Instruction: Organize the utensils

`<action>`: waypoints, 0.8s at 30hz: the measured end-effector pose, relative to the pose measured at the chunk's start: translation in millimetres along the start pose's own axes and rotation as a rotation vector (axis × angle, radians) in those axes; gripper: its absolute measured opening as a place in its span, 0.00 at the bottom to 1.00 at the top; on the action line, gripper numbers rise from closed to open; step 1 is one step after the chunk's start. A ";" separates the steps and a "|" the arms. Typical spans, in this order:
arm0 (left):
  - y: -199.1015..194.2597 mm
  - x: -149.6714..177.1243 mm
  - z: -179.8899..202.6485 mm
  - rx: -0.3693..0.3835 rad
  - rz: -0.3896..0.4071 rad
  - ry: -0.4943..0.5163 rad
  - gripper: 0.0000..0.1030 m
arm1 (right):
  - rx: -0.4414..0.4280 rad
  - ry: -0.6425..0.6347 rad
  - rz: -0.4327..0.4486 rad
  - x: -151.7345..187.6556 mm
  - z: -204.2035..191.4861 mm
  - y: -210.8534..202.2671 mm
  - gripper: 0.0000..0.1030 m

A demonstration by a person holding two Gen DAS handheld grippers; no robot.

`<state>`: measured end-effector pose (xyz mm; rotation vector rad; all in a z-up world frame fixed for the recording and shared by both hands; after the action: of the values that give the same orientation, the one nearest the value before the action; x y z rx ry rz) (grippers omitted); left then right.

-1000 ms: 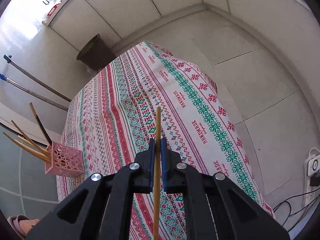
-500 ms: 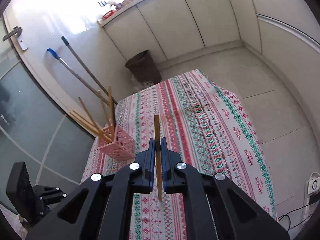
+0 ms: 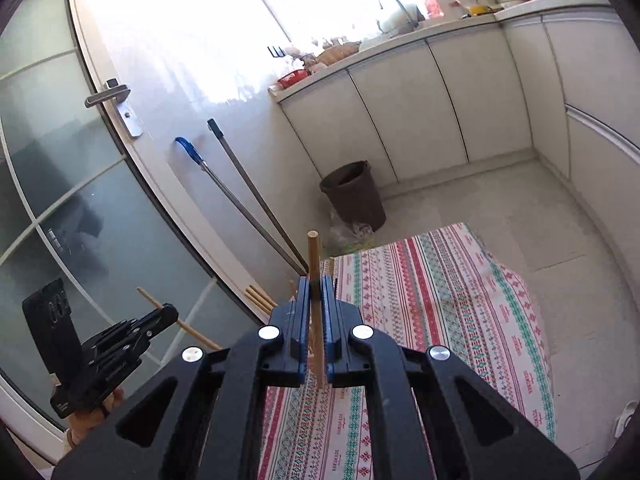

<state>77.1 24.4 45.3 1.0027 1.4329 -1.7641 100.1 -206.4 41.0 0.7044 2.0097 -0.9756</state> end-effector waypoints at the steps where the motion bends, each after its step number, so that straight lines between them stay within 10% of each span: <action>1: 1.1 -6.9 -1.4 -0.001 0.013 -0.004 0.04 | -0.007 -0.004 0.007 -7.2 -1.9 0.1 0.06; 14: 90.8 1.1 -25.6 -0.034 -0.051 -0.078 0.14 | -0.034 -0.029 0.002 -36.6 -9.5 29.0 0.06; 24: -29.2 -26.1 -78.1 -0.125 0.306 -0.327 0.63 | -0.030 -0.084 0.018 -46.0 -41.6 34.9 0.06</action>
<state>77.9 107.1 73.4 0.7787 1.1049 -1.5128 134.1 -159.3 82.2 0.6533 1.9375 -0.9468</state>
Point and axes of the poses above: each gripper's, at about its wrist camera, not at the fingertips, and y roughly the way its jaws point, z to its right, x to its underside, the point moved 4 cm from there along y, roughly the way its jaws point, and after that the axes turned 8 degrees about -y, right-handed, at the moved point
